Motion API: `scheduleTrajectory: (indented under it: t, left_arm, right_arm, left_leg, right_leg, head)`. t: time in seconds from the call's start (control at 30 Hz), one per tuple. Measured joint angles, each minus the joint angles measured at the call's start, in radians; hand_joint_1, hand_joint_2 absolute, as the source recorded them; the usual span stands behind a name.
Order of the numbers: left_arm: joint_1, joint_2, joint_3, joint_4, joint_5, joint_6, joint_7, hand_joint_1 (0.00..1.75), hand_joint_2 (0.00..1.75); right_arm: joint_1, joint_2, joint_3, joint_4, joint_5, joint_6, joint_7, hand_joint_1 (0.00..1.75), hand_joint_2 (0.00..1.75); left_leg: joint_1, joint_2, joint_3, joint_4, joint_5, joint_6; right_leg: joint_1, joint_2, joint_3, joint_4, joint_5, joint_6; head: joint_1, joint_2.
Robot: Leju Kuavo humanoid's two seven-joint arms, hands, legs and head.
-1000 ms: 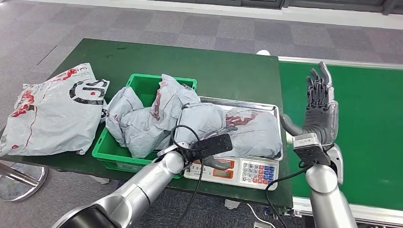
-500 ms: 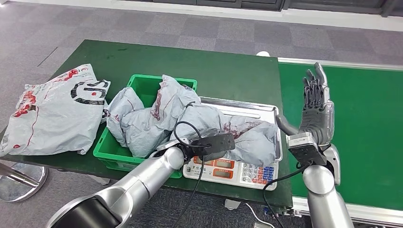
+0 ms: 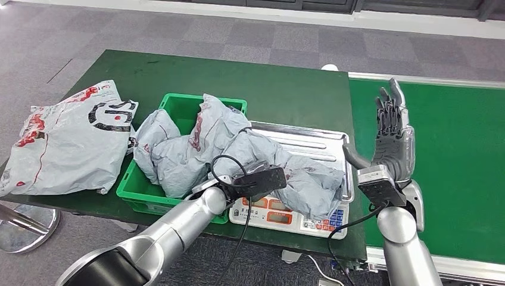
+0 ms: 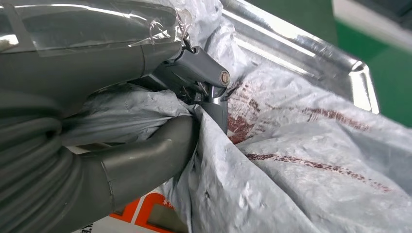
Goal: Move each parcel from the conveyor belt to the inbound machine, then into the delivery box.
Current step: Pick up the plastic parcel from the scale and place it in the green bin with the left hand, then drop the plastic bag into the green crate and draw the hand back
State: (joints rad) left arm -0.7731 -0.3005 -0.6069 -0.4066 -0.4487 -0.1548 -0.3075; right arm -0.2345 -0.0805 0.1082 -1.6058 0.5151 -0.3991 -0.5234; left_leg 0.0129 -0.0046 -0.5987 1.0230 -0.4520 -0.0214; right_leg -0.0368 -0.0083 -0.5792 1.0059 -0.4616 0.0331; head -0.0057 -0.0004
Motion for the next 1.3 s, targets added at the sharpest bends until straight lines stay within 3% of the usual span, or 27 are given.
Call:
scheduleTrajectory:
  t: [0.13, 0.27, 0.33, 0.63, 0.83, 1.1, 1.23, 1.3]
  left_arm:
    - [0.009, 0.002, 0.005, -0.011, 0.005, 0.028, -0.03, 1.75, 1.75]
    - [0.087, 0.034, 0.068, -0.175, 0.058, 0.179, -0.207, 1.75, 1.75]
    - [0.117, 0.044, 0.087, -0.241, 0.081, 0.223, -0.244, 1.75, 1.75]
    - [0.316, 0.13, 0.169, -0.781, 0.255, 0.432, -0.384, 1.75, 1.75]
    - [0.401, 0.208, 0.204, -1.065, 0.324, 0.563, -0.394, 1.75, 1.75]
    - [0.427, 0.245, 0.212, -1.18, 0.314, 0.599, -0.394, 1.75, 1.75]
    - [0.432, 0.262, 0.222, -1.189, 0.166, 0.71, -0.355, 1.75, 1.75]
    - [0.43, 0.265, 0.251, -1.171, -0.04, 0.738, -0.226, 1.75, 1.75]
  right_arm:
    - [0.0, 0.0, 0.0, 0.001, 0.001, 0.0, 0.001, 0.0, 1.75]
    - [0.0, 0.0, 0.0, 0.001, 0.008, -0.001, 0.008, 0.0, 1.75]
    - [0.0, 0.0, 0.0, 0.001, 0.003, -0.002, 0.008, 0.0, 1.75]
    - [-0.001, -0.026, 0.0, 0.015, -0.058, -0.011, -0.037, 0.0, 1.75]
    - [-0.012, -0.05, 0.0, 0.038, -0.075, -0.018, -0.044, 0.0, 1.75]
    - [-0.016, -0.058, 0.0, 0.052, -0.078, -0.02, -0.047, 0.0, 1.75]
    - [-0.014, -0.059, 0.0, 0.055, -0.08, -0.028, -0.053, 0.0, 1.75]
    - [-0.011, -0.059, 0.0, 0.055, -0.066, -0.032, -0.053, 0.0, 1.75]
  left_leg:
    - [0.0, 0.0, 0.0, 0.0, 0.0, 0.0]
    - [0.0, 0.0, -0.003, 0.0, 0.0, 0.0]
    - [0.0, 0.0, -0.004, 0.0, 0.0, 0.0]
    - [0.0, 0.001, -0.006, 0.0, 0.0, -0.001]
    - [0.001, 0.0, -0.006, 0.0, 0.0, -0.001]
    - [0.0, 0.0, -0.006, 0.0, 0.0, -0.001]
    - [0.0, 0.001, -0.006, 0.0, 0.0, -0.001]
    - [0.001, 0.001, -0.006, 0.0, 0.0, -0.001]
  right_leg:
    - [0.0, 0.0, 0.0, 0.0, 0.0, 0.0]
    - [0.0, -0.001, -0.003, 0.0, 0.0, 0.0]
    - [0.0, 0.0, -0.004, 0.0, 0.0, 0.0]
    - [0.0, 0.001, -0.007, 0.0, 0.0, 0.0]
    - [0.0, 0.0, -0.007, 0.0, -0.001, 0.0]
    - [0.0, 0.0, -0.006, 0.0, 0.0, 0.0]
    - [0.0, 0.0, -0.007, 0.0, 0.0, 0.0]
    - [0.0, 0.0, -0.007, 0.0, -0.001, 0.0]
  head:
    - [0.0, 0.0]
    - [0.0, 0.0]
    - [0.0, 0.0]
    - [0.0, 0.0]
    - [0.0, 0.0]
    - [0.0, 0.0]
    - [0.0, 0.0]
    - [0.0, 0.0]
